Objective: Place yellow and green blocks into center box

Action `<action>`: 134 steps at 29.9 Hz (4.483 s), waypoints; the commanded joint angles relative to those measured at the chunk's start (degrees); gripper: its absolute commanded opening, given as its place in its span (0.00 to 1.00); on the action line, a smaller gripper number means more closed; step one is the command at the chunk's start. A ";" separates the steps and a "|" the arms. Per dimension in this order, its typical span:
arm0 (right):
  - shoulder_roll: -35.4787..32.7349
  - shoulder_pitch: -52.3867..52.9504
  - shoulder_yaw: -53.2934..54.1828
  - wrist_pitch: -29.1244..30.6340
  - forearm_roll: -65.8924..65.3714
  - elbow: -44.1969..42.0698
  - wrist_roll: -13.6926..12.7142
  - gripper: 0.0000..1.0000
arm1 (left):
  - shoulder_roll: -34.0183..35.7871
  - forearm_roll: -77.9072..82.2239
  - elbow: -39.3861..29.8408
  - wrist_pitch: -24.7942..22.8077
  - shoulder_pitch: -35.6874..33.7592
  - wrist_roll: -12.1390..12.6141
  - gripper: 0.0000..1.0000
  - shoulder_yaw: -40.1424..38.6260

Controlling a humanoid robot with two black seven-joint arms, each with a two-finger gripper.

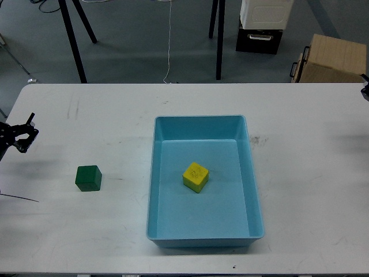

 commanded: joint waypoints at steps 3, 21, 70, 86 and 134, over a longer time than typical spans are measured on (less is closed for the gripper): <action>1.08 -2.14 0.15 0.80 -6.49 -0.14 0.03 1.00 | 0.13 -0.02 0.00 0.12 -0.02 0.00 1.00 0.00; 1.35 -6.71 5.06 5.98 -15.84 -1.38 -0.41 1.00 | 0.22 0.16 0.00 0.12 -0.02 0.00 1.00 0.08; 14.44 -16.64 21.78 8.18 13.18 -1.02 -0.41 1.00 | 45.92 21.63 -0.78 -1.63 -1.58 -20.13 1.00 11.05; 12.60 -16.64 21.78 8.18 11.68 -1.29 -0.41 1.00 | 45.75 93.37 -21.00 -2.60 -13.21 -19.51 1.00 43.48; 12.33 -16.73 21.78 9.50 6.94 -1.11 0.12 1.00 | 30.28 94.56 -20.66 -2.34 -17.25 -10.37 1.00 59.41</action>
